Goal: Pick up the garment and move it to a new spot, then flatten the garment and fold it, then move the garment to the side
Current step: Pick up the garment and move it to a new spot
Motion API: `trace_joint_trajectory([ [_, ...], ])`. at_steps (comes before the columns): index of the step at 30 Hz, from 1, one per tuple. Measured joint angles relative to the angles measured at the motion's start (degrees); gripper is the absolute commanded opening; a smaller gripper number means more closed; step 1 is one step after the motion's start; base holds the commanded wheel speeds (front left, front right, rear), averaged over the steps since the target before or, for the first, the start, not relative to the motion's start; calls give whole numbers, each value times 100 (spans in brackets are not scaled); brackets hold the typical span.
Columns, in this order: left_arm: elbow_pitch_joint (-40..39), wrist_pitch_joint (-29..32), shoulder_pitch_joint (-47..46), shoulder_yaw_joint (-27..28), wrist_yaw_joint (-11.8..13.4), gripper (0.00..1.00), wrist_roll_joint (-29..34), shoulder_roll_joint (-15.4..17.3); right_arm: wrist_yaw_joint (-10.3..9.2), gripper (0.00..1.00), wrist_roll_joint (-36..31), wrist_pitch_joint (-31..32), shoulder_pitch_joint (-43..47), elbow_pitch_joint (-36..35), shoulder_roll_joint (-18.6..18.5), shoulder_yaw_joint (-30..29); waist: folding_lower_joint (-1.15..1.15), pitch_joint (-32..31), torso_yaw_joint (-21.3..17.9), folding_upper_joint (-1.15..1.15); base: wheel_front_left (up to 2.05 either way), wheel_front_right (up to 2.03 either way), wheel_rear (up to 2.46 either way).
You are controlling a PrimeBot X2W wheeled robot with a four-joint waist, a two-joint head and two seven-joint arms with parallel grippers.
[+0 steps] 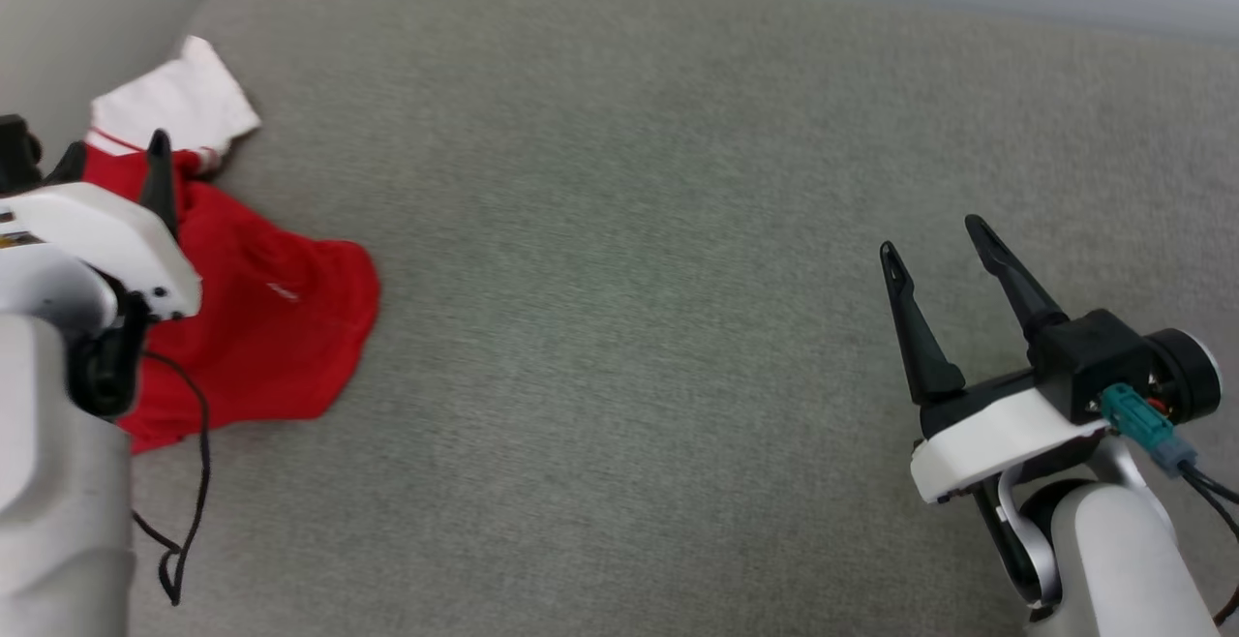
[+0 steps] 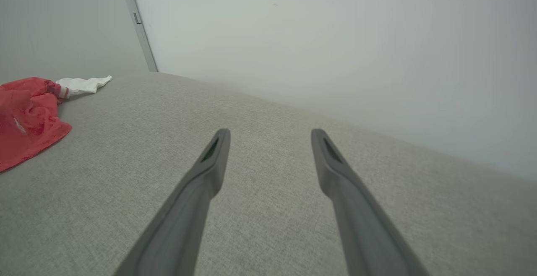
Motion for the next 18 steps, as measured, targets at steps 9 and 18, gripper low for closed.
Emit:
trace_joint_trajectory([
  [9,1139,1547,-109,112,-183,100,-600,590,0,100,-13,-147,-285,115,-9,-10,1,786,-503,0,0,0,0],
  [18,1829,2780,-450,175,-207,53,-1105,792,0,100,22,-203,-440,292,-13,96,0,972,-637,0,0,0,0],
])
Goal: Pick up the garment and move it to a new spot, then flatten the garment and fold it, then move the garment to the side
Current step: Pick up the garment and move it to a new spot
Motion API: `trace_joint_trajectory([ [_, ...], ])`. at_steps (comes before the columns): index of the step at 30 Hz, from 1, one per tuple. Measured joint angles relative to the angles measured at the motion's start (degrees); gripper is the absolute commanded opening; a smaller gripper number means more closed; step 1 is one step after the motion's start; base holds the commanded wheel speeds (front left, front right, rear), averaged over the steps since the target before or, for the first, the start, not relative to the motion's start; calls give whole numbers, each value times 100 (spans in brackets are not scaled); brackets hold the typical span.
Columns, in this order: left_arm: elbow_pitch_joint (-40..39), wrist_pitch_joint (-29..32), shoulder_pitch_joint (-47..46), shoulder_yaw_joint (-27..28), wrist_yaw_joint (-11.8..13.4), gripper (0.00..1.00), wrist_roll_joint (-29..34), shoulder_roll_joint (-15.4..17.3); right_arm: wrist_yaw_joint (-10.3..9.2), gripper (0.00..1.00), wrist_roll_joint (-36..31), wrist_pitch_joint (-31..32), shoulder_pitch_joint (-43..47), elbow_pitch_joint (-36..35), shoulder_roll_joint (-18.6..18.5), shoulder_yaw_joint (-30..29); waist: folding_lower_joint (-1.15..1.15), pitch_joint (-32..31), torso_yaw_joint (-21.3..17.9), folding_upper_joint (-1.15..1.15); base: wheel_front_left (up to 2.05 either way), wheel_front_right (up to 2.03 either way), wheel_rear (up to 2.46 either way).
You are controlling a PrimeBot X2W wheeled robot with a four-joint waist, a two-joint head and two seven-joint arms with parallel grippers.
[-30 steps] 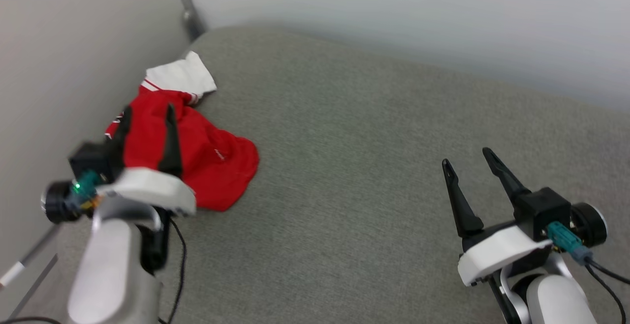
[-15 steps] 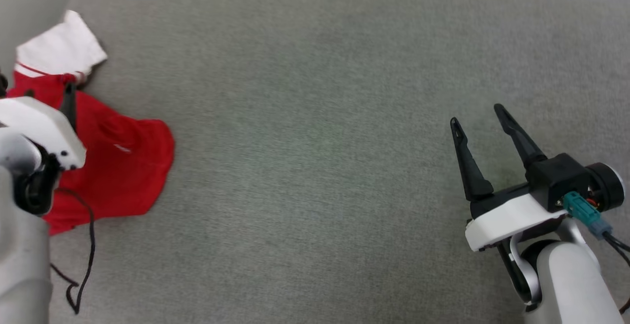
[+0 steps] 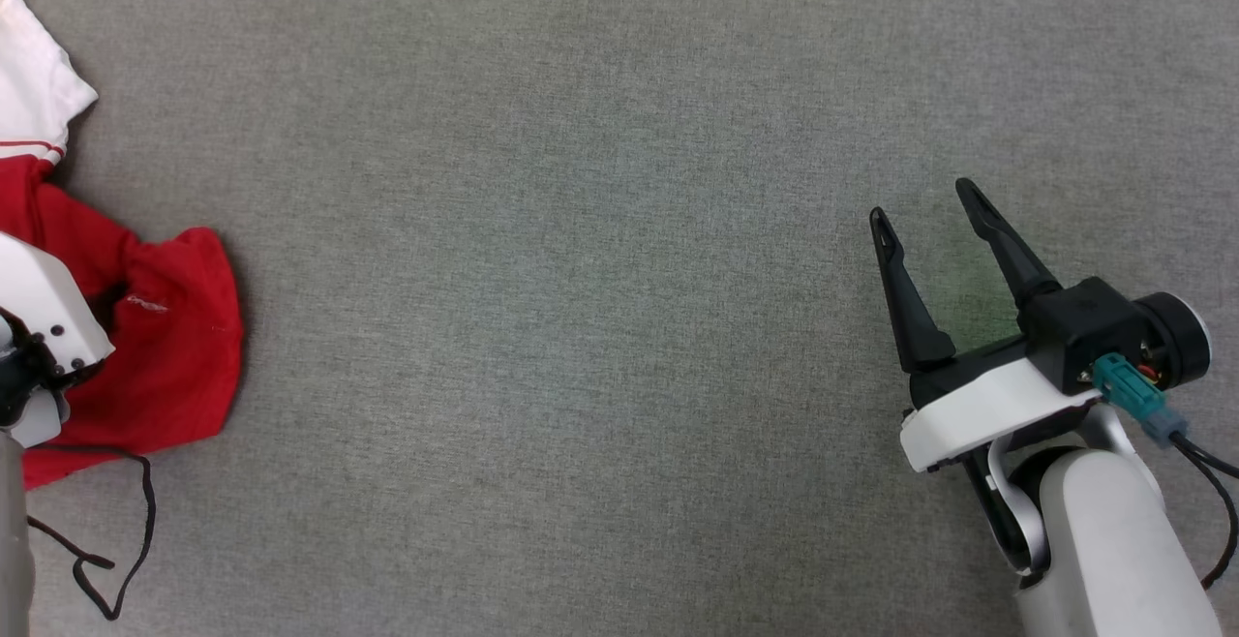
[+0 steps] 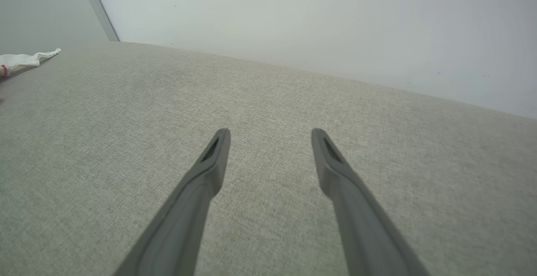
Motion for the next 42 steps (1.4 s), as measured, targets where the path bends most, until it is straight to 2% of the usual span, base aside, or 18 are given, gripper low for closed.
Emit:
trace_joint_trajectory([
  [1,44,15,-5,9,0,29,-33,-1,1,100,3,-4,0,23,-7,8,0,-17,1,0,0,0,0],
  [2,65,20,-4,4,0,0,-34,-5,0,100,12,-5,0,45,-12,14,0,-40,2,0,0,0,0],
  [7,113,-481,81,-113,121,0,171,-9,0,100,47,-21,42,154,-24,34,0,-223,10,0,0,0,0],
  [10,102,-929,98,-210,288,0,392,9,0,100,68,-25,149,220,-22,30,0,-395,22,0,0,0,0],
  [14,-59,-1767,85,-279,504,0,657,94,1,100,129,-55,319,332,-2,-10,0,-713,49,0,0,0,0],
  [21,-427,-3261,-77,-519,620,0,1061,99,0,100,201,-91,705,450,66,-94,-1,-1415,86,0,0,0,0],
  [25,-635,-3944,-164,-642,658,0,1189,-12,1,100,238,-92,850,448,98,-153,-1,-1820,64,0,0,0,0],
  [29,-849,-4336,-181,-798,677,0,1246,-270,1,100,258,-65,1014,434,119,-256,-2,-2173,-27,0,0,0,0],
  [33,-1125,-4466,-121,-977,651,0,1245,-528,1,100,299,-36,1179,402,125,-359,-2,-2446,-240,0,0,0,0],
  [36,-1380,-4403,-80,-1140,595,0,1214,-794,0,100,358,14,1243,333,130,-442,-2,-2563,-483,0,0,0,0],
  [42,-1942,-4165,102,-1562,447,0,1034,-1524,0,100,358,129,1361,169,132,-569,-2,-2688,-1018,0,0,0,0],
])
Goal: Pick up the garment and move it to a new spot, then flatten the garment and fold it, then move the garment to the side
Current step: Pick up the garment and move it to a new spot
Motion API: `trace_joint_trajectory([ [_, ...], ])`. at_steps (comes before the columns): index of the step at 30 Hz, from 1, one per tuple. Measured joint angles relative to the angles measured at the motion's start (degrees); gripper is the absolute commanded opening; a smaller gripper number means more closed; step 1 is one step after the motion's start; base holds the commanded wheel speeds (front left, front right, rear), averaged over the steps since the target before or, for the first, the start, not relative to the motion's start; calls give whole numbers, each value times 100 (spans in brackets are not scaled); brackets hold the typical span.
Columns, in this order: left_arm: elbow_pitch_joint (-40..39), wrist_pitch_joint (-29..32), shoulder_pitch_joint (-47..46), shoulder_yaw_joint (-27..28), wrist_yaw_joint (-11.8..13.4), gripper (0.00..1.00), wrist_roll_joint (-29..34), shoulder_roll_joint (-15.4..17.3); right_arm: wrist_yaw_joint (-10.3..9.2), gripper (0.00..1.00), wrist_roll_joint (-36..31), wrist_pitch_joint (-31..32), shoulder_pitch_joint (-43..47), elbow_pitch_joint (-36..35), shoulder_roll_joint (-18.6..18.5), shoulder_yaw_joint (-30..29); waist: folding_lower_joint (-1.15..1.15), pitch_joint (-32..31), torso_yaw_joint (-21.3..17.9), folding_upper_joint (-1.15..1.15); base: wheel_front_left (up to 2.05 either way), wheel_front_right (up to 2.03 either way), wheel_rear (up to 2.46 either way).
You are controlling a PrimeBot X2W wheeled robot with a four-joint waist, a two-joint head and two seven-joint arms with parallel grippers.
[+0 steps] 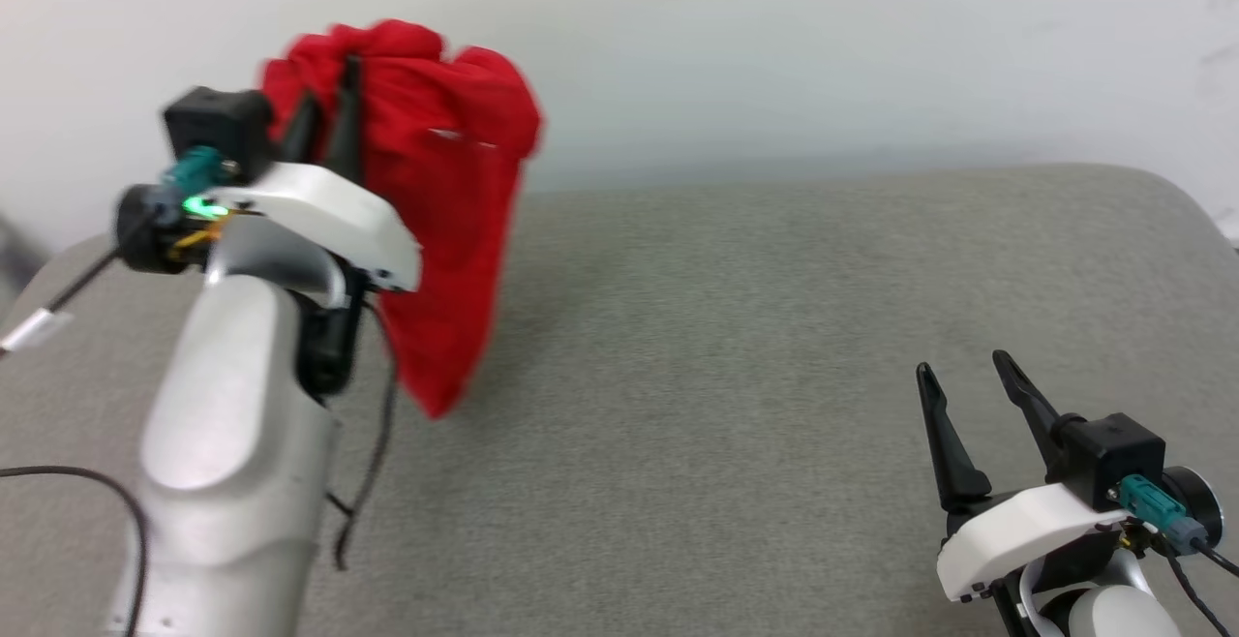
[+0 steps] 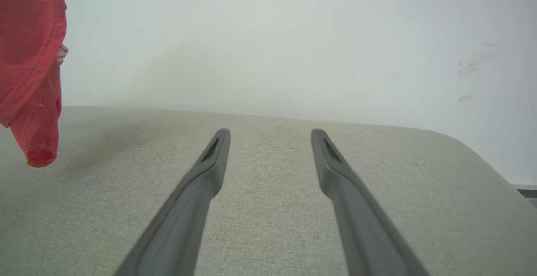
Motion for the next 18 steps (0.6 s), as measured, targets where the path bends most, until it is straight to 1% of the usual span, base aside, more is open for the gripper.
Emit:
trace_joint_trajectory([
  [4,-297,121,180,-342,-101,0,-121,-474,0,100,-4,70,10,-55,0,-86,0,-16,-356,0,0,0,0],
  [8,-493,212,406,-835,-220,0,-200,-792,0,100,-9,126,54,-120,0,-178,0,23,-675,0,0,0,0],
  [13,-491,287,833,-1563,-332,0,-319,-939,0,100,33,130,41,-177,0,-202,1,237,-955,0,0,0,0],
  [18,-158,409,1494,-2156,-361,0,-430,-969,0,100,94,99,8,-164,0,-221,1,468,-1143,0,0,0,0],
])
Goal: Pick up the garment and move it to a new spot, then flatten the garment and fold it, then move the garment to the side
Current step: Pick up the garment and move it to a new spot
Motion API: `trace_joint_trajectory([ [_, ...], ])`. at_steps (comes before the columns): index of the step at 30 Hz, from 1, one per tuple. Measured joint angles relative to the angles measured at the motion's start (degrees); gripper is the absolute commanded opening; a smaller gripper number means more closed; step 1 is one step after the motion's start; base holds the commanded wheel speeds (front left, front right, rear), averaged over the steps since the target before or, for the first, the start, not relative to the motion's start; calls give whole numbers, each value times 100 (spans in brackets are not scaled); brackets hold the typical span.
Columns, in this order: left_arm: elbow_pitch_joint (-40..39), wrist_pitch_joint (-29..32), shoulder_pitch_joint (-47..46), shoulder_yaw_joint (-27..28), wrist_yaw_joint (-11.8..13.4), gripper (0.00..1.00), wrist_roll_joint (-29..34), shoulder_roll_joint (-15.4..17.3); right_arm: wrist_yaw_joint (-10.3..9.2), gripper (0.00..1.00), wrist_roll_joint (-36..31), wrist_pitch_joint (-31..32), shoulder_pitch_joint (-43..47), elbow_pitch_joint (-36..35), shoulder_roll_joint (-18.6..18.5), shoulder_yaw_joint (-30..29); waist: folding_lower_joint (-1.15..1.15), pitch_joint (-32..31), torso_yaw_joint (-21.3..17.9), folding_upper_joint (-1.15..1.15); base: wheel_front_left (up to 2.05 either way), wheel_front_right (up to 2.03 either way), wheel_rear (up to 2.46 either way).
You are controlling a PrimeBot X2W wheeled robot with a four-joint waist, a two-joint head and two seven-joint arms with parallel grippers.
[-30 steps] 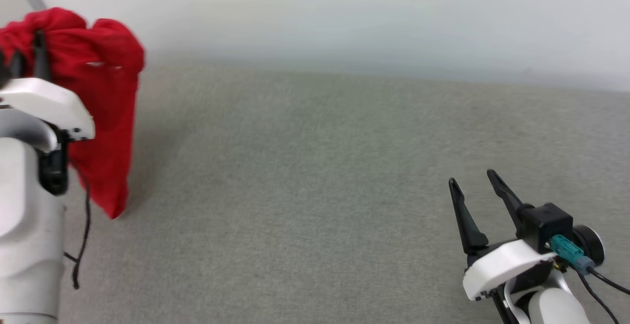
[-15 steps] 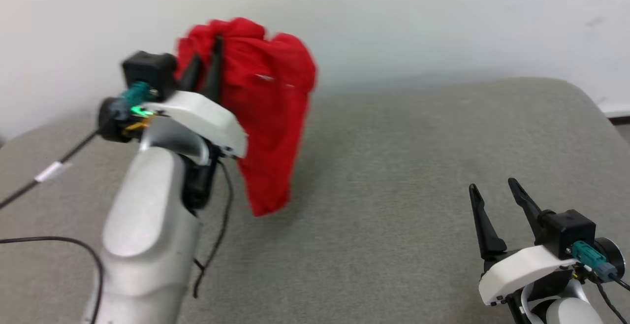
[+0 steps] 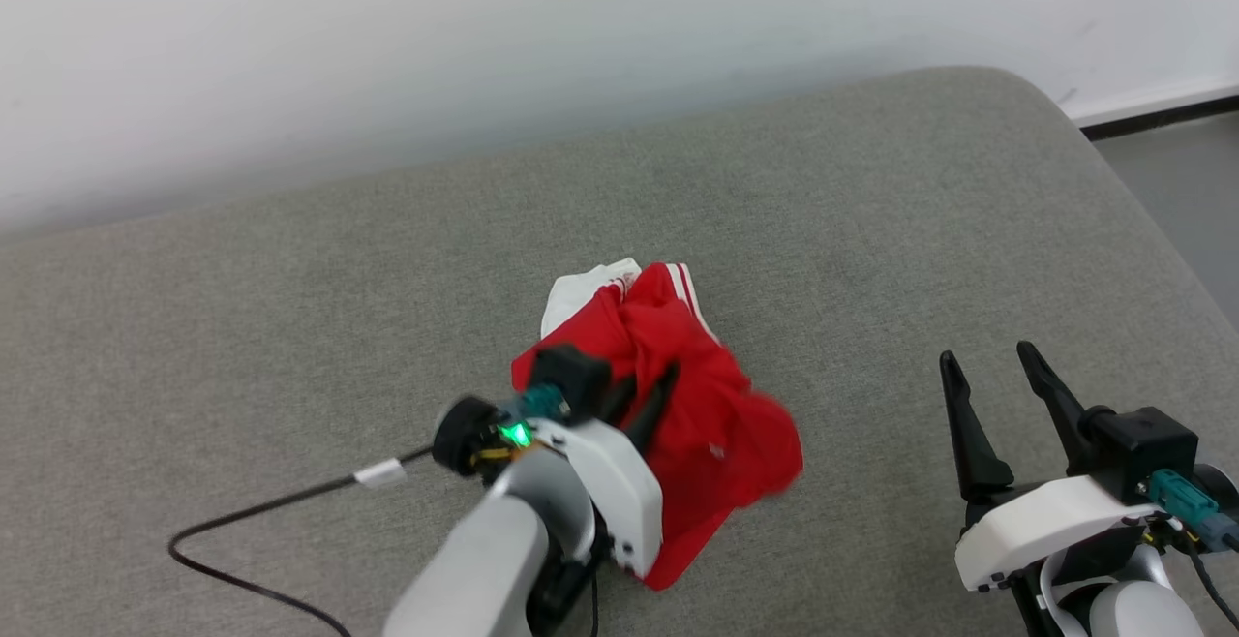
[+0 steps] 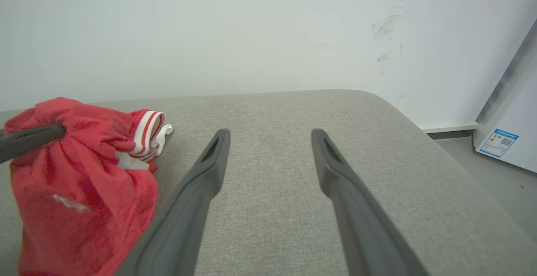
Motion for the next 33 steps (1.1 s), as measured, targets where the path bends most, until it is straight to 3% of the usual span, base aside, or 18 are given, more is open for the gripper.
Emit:
trace_joint_trajectory([
  [3,222,82,250,-274,-41,0,25,5,0,100,8,-22,-33,46,1,-35,0,96,-24,0,0,0,0],
  [5,322,134,382,-428,-51,50,31,27,0,100,9,-26,-37,79,0,-49,0,104,22,0,0,0,0],
  [6,368,140,439,-510,-64,100,42,47,0,100,9,-31,-39,98,1,-51,0,99,55,0,0,0,0],
  [12,149,-372,584,-557,8,100,26,52,0,100,14,-26,-37,170,2,-43,0,-45,296,0,0,0,0],
  [21,-590,-1170,622,-62,583,100,-36,87,0,100,-11,109,87,86,2,-179,0,-350,751,0,0,0,0],
  [33,-932,-1400,1304,970,1368,100,-253,755,0,100,-14,264,287,-59,3,-233,0,-537,1093,0,0,0,0],
])
